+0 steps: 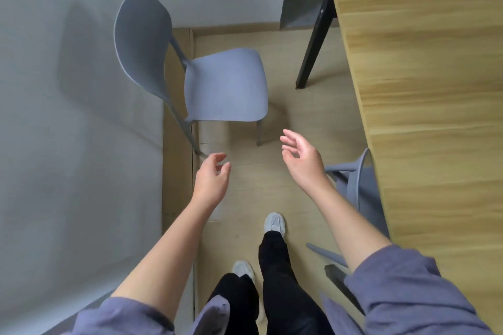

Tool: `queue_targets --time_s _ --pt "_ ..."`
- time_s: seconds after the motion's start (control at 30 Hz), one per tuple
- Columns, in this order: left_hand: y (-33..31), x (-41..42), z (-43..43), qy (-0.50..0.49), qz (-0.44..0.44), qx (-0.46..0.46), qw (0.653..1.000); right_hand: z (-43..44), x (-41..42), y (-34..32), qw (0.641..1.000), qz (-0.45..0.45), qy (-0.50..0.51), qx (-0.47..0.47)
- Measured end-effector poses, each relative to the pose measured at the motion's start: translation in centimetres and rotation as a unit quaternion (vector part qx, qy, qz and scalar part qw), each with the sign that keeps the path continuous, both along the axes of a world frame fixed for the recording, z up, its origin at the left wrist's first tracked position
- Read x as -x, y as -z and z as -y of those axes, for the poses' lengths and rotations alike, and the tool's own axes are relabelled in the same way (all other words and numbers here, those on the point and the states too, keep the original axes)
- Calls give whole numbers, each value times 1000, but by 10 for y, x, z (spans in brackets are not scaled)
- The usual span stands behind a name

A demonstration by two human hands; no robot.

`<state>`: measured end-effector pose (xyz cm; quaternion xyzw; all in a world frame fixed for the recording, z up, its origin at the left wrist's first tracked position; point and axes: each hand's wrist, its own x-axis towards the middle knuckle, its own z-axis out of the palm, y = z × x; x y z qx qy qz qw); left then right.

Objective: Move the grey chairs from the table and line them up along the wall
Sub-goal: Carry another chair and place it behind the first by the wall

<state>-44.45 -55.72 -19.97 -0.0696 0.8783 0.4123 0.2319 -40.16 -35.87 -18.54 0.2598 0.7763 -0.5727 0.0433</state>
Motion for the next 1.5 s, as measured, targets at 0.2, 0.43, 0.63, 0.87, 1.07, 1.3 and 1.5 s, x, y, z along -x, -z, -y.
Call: queue_targets --time_s 0.2,0.43,0.63,0.87,1.07,1.3,1.5 --pt "18 -71 19 84 44 -10 995 19 -70 -2 999 -23 29 -26" --pt "21 -126 31 100 57 -1 993 29 -152 -5 997 -18 65 -46" --pt "22 -153 -9 95 59 -22 994 -12 -205 -2 973 -48 116 -192" --pt "16 -190 -81 73 67 -61 993 -50 -261 18 983 66 28 -166" --pt "15 -213 -133 34 90 -91 991 -69 -278 30 971 130 -101 -172" --pt "5 -182 -181 46 91 -101 990 -71 -276 29 966 134 -139 -174" --pt "14 -157 -191 85 116 -58 988 -51 -267 24 957 141 -186 -172"
